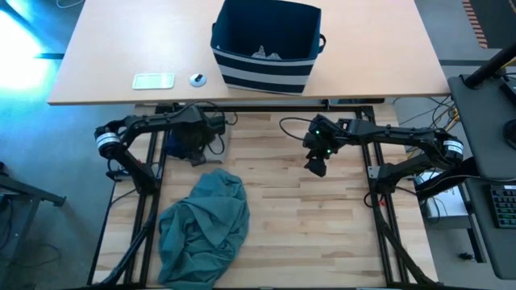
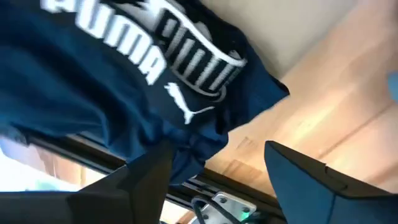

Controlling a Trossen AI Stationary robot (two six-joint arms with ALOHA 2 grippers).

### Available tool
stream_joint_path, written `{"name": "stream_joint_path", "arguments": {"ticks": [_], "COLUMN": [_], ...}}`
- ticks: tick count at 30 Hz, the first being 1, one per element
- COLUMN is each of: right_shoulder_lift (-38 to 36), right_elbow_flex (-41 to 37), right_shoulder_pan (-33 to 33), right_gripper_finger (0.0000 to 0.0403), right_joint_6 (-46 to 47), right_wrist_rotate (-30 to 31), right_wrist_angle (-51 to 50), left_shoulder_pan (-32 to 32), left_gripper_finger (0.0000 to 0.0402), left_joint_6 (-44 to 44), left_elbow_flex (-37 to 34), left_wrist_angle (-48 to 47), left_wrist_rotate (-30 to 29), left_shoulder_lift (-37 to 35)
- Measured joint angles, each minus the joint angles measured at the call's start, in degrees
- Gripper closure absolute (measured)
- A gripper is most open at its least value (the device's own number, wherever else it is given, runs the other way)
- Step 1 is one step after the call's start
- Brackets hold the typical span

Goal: Fold Laundry from Bin
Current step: Stack the folded black underwear on the folded brown shorts

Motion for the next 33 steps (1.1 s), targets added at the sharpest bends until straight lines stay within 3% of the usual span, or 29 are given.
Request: {"name": "stream_joint_path", "arguments": {"ticks": [9, 20, 27, 33], "right_shoulder_lift": [-0.1, 0.0, 0.0, 0.0], "right_elbow_flex": [0.0, 0.0, 0.0, 0.0], "right_shoulder_pan": [0.5, 0.6, 0.6, 0.6], "right_gripper_finger": [0.0184, 0.0184, 0.0184, 0.0184], "right_joint_6": [4.5, 6.2, 9.0, 12.0], "right_wrist_rotate": [0.1, 0.6, 0.6, 0.6], "right_wrist_angle": [-0.4, -0.3, 0.4, 0.5], "left_shoulder_pan": [-1.3, -1.4, -1.4, -1.3], "left_gripper_finger": [0.0105, 0.0096, 0.0096, 0.0099], "left_joint_6": [7.5, 16.3, 21.0, 22.6], "left_elbow_flex": [-13.0, -24.2, -27.0, -27.9], "left_wrist_angle": [10.5, 21.2, 30.9, 32.9], "left_wrist_rotate": [-5.7, -8.6, -9.1, -9.8], "left_shoulder_lift": [-8.2, -20.8, -21.4, -19.4]}}
